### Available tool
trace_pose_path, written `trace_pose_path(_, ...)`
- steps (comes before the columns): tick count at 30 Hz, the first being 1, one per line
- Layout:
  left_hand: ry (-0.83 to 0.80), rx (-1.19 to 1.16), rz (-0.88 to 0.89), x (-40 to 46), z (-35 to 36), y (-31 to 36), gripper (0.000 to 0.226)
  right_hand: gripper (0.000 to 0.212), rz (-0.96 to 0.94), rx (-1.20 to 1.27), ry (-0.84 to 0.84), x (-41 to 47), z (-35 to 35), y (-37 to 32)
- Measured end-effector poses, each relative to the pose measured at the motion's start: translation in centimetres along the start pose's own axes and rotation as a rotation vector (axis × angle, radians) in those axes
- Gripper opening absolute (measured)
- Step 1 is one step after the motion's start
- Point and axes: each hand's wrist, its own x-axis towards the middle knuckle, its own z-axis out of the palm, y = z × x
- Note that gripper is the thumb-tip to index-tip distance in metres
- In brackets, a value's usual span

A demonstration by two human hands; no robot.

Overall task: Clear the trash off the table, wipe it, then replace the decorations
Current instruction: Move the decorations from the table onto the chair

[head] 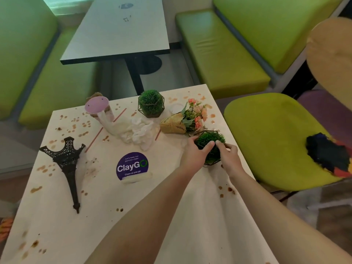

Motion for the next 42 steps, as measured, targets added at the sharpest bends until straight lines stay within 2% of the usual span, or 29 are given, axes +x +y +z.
trace_pose_path(6, 0.067, -0.128, -0.135, -0.2, -1.5, -1.2, 0.072, 0.039, -0.245, -0.014, 0.047, -2.8, 1.3, 0.1)
trace_pose_path(13, 0.097, -0.334, -0.364, -1.3, -4.9, -2.7, 0.087, 0.014, -0.481, -0.089, -0.040, -5.3, 4.8, 0.5)
trace_pose_path(18, 0.254, -0.412, -0.447, -1.4, -8.4, -4.7, 0.100, 0.019, -0.493, -0.083, -0.138, -6.1, 7.2, 0.1)
trace_pose_path(23, 0.281, -0.410, -0.471, -1.5, -10.6, -7.2, 0.105, 0.037, -0.453, -0.171, -0.135, -5.6, 9.3, 0.2)
trace_pose_path(27, 0.285, -0.456, -0.447, -1.7, -11.8, -8.9, 0.105, 0.051, -0.351, -0.214, -0.231, -5.4, 10.7, 0.7)
trace_pose_path(32, 0.300, -0.375, -0.367, -1.4, -13.4, -10.3, 0.109, 0.048, -0.333, -0.166, -0.304, -5.8, 11.8, 1.1)
trace_pose_path(35, 0.322, -0.263, -0.299, -1.2, -14.0, -11.2, 0.097, 0.041, -0.348, -0.152, -0.318, -5.9, 12.5, 1.3)
trace_pose_path(39, 0.335, -0.253, -0.280, -2.0, -14.6, -9.9, 0.067, 0.039, -0.404, -0.185, -0.299, -5.9, 13.0, 1.8)
trace_pose_path(42, 0.360, -0.246, -0.247, -1.7, -14.6, -9.9, 0.076, 0.033, -0.428, -0.194, -0.288, -5.3, 12.9, 1.6)
